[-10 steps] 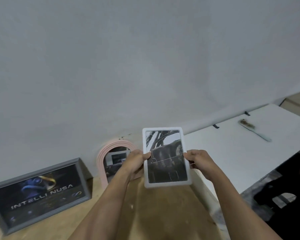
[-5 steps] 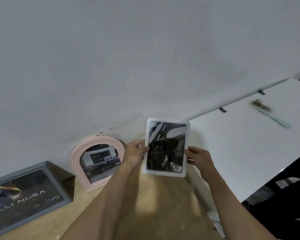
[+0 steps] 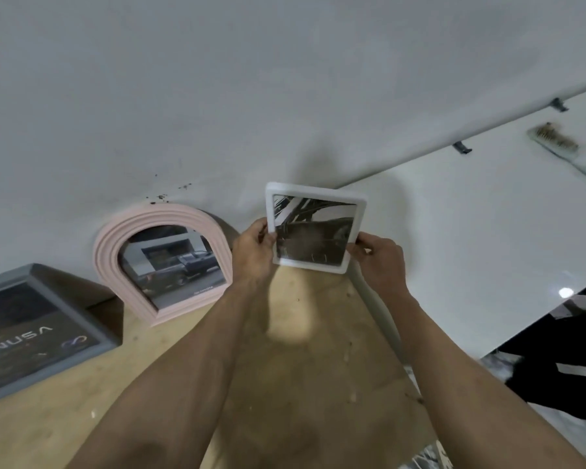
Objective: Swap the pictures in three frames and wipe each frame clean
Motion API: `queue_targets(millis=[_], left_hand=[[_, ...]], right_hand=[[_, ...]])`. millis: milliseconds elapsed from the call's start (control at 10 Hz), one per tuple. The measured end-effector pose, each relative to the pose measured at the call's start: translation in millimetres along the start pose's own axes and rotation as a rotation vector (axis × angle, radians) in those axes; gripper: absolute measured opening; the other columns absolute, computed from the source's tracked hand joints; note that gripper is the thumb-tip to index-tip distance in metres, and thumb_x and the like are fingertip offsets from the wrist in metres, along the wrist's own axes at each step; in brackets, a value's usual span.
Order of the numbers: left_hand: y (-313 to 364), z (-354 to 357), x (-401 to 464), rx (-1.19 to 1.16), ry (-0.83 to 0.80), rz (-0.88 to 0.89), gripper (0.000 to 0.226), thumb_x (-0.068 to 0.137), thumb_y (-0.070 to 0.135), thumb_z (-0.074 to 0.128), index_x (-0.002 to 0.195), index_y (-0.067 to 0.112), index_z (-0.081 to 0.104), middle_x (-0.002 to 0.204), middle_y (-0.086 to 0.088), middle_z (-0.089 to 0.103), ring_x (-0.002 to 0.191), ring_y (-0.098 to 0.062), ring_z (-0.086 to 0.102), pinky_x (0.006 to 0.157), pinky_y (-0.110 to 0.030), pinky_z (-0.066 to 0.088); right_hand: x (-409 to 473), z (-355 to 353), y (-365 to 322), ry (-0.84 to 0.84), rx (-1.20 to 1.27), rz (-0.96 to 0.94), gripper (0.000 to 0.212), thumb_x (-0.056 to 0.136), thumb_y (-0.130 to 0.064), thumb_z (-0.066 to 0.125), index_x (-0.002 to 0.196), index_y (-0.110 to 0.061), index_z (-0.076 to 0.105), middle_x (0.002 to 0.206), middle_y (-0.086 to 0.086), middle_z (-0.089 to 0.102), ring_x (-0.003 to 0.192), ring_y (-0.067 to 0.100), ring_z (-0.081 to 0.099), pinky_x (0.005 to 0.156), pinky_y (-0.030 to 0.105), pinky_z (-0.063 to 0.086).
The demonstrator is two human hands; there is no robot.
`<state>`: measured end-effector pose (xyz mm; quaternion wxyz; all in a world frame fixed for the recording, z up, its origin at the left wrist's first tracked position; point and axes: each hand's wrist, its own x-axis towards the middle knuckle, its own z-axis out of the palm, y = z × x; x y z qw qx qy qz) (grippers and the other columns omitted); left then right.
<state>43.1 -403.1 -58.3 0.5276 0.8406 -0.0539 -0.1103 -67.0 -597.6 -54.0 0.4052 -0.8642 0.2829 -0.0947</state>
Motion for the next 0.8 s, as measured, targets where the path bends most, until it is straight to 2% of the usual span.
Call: queue_targets(millis=[100, 200, 300, 400, 500, 600, 700, 800], left_hand=[[-6.5, -4.6, -9.5, 0.043, -0.017, 0.004, 0.031, 0.099, 0.009, 0.057, 0.128, 0.015, 0.066, 0.107, 0.002, 0.071, 0.099, -0.019, 0.066, 0.092, -0.031, 0.052], [-11.0, -9.9, -22.3, 0.045, -0.04, -0.015, 0.032, 0.1, 0.01, 0.056, 0.13, 0.018, 0.065, 0.102, 0.006, 0.069, 0.096, -0.019, 0.067, 0.087, -0.028, 0.051], [-17.4, -14.1, -33.5, 0.037, -0.044, -0.043, 0.03, 0.101, 0.014, 0.056, 0.129, 0.021, 0.065, 0.102, 0.005, 0.072, 0.095, -0.018, 0.068, 0.09, -0.033, 0.055], [-20.1, -15.4, -36.2, 0.04, -0.034, -0.069, 0.028, 0.1, 0.015, 0.056, 0.127, 0.021, 0.066, 0.1, 0.002, 0.073, 0.094, -0.021, 0.068, 0.09, -0.037, 0.055], [-16.4, -17.4, -37.0, 0.012, -0.027, -0.089, 0.025, 0.1, 0.015, 0.057, 0.122, 0.019, 0.068, 0.099, -0.001, 0.072, 0.094, -0.022, 0.068, 0.087, -0.037, 0.055], [-8.3, -19.0, -45.6, 0.028, 0.009, -0.053, 0.016, 0.099, 0.013, 0.058, 0.112, 0.012, 0.067, 0.094, -0.006, 0.068, 0.083, -0.022, 0.062, 0.081, -0.043, 0.054], [4.5, -27.2, -61.9, 0.029, 0.043, -0.002, 0.024, 0.099, 0.011, 0.058, 0.121, 0.006, 0.065, 0.102, -0.002, 0.064, 0.094, -0.019, 0.06, 0.083, -0.037, 0.053], [13.1, -38.2, -79.6, 0.017, 0.024, 0.046, 0.027, 0.099, 0.016, 0.059, 0.124, 0.008, 0.065, 0.106, 0.001, 0.065, 0.099, -0.015, 0.06, 0.083, -0.025, 0.043]], right_hand=[[-5.5, -3.2, 2.5, -0.092, -0.093, -0.007, 0.021, 0.091, -0.032, 0.061, 0.108, -0.029, 0.073, 0.095, -0.007, 0.075, 0.087, 0.013, 0.067, 0.08, 0.021, 0.049], [-10.4, -8.2, -0.1, -0.186, -0.124, 0.002, 0.026, 0.091, -0.029, 0.062, 0.115, -0.025, 0.07, 0.104, -0.003, 0.074, 0.095, 0.016, 0.068, 0.087, 0.036, 0.054], [-12.7, -13.6, -6.2, -0.271, -0.131, 0.043, 0.026, 0.089, -0.023, 0.064, 0.114, -0.022, 0.071, 0.104, 0.0, 0.074, 0.097, 0.02, 0.067, 0.09, 0.04, 0.053], [-15.1, -16.1, -11.0, -0.318, -0.153, 0.057, 0.025, 0.089, -0.019, 0.064, 0.113, -0.017, 0.071, 0.103, 0.004, 0.074, 0.097, 0.022, 0.067, 0.089, 0.036, 0.052], [-22.4, -13.6, -15.9, -0.281, -0.132, 0.091, 0.025, 0.089, -0.018, 0.064, 0.112, -0.015, 0.07, 0.098, 0.001, 0.072, 0.094, 0.02, 0.067, 0.077, 0.025, 0.05], [-35.9, -5.4, -21.4, -0.173, -0.056, 0.162, 0.031, 0.085, -0.021, 0.067, 0.116, -0.017, 0.066, 0.098, -0.004, 0.068, 0.094, 0.017, 0.065, 0.075, 0.024, 0.048], [-63.6, -4.4, -44.3, 0.04, -0.033, 0.234, 0.042, 0.085, -0.02, 0.067, 0.125, -0.014, 0.056, 0.1, -0.005, 0.058, 0.091, 0.015, 0.055, 0.077, 0.03, 0.042], [-93.1, 8.7, -67.6, 0.172, -0.069, 0.186, 0.047, 0.086, -0.018, 0.065, 0.13, -0.014, 0.051, 0.115, 0.004, 0.061, 0.104, 0.023, 0.059, 0.079, 0.032, 0.043]])
